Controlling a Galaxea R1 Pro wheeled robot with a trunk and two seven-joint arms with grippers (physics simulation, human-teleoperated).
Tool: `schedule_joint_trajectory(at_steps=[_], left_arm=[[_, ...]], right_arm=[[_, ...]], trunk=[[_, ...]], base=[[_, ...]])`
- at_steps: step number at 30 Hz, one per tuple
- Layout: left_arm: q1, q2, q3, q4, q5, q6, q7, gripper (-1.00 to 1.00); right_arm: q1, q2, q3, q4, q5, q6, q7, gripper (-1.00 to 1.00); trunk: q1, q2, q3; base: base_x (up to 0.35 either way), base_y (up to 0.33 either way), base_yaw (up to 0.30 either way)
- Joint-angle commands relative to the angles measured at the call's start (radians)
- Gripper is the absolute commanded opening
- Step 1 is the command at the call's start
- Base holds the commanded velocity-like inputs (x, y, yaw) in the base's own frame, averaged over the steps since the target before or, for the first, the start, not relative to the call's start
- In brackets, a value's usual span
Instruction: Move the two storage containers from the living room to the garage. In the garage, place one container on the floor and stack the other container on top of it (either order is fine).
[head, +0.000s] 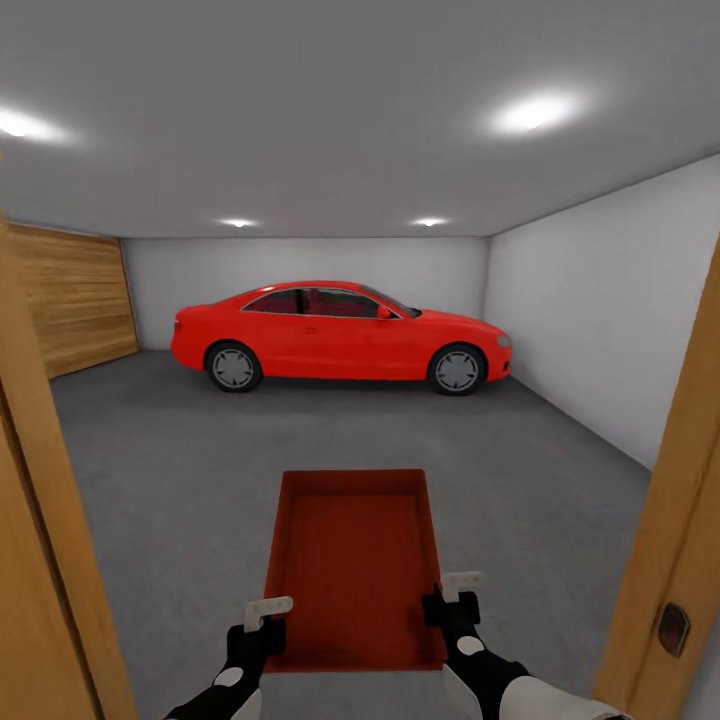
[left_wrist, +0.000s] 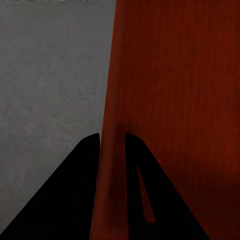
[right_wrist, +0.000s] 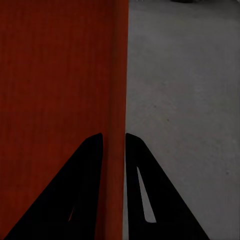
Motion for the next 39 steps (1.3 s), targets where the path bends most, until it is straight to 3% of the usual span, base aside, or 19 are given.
schedule_joint_trajectory(at_steps=[1,39], left_arm=[[-0.001,0.0,0.007,-0.003,-0.012,-0.033,0.011,-1.0],[-0.001,0.001,0.007,-0.003,-0.011,-0.032,0.011,-1.0]], right_arm=[[-0.001,0.001,-0.048,0.003,-0.009,0.001,0.035,-1.0],[-0.001,0.001,-0.048,0.002,-0.009,0.001,0.031,-1.0]], trunk=[[0.001,-0.001,-0.001],[0.001,-0.001,-0.001]], base=[[0.318,0.0,0.0],[0.321,0.0,0.0]])
